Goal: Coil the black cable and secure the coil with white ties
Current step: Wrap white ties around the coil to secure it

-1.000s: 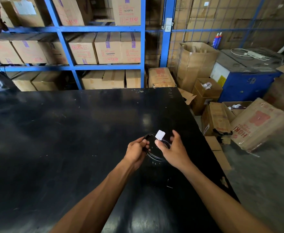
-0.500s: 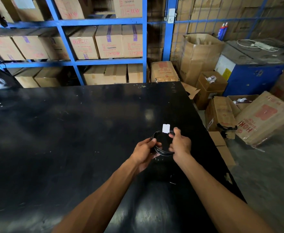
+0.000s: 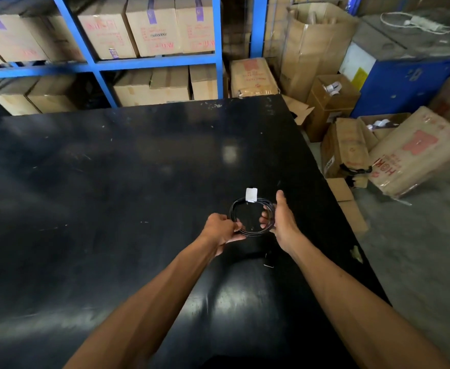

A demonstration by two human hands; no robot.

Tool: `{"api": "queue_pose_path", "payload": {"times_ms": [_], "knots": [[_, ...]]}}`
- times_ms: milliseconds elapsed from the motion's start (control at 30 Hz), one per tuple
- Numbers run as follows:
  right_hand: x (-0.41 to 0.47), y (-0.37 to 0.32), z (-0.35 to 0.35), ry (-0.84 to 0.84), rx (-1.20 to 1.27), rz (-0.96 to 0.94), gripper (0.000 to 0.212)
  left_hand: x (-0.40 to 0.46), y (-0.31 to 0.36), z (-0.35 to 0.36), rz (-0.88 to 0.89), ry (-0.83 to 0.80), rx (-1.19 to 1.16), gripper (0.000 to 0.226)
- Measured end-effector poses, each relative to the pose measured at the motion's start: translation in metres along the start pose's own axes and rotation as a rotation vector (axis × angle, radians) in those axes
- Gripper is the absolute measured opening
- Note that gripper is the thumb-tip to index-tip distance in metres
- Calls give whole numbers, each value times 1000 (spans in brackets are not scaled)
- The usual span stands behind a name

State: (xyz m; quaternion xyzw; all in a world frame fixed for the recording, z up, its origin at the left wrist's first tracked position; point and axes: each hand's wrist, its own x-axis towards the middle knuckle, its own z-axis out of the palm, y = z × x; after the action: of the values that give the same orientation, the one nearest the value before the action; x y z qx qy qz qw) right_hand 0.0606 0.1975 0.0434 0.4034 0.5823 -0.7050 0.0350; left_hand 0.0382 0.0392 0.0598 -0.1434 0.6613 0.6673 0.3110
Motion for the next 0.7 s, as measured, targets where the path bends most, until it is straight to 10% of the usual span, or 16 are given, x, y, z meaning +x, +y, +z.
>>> {"api": "queue_pose_path", "payload": {"times_ms": [200,300,700], "knots": [[19,32,-50,35,-900,-217,29,23,-25,-19,-54,108,16,14],[19,50,-61,-160,-1152,-193,50,31,-38,-19,-89,120,11,13],[18,58,-49,-35,-1171,-508,16,36,-48,-14,-159,109,-42,6]]}}
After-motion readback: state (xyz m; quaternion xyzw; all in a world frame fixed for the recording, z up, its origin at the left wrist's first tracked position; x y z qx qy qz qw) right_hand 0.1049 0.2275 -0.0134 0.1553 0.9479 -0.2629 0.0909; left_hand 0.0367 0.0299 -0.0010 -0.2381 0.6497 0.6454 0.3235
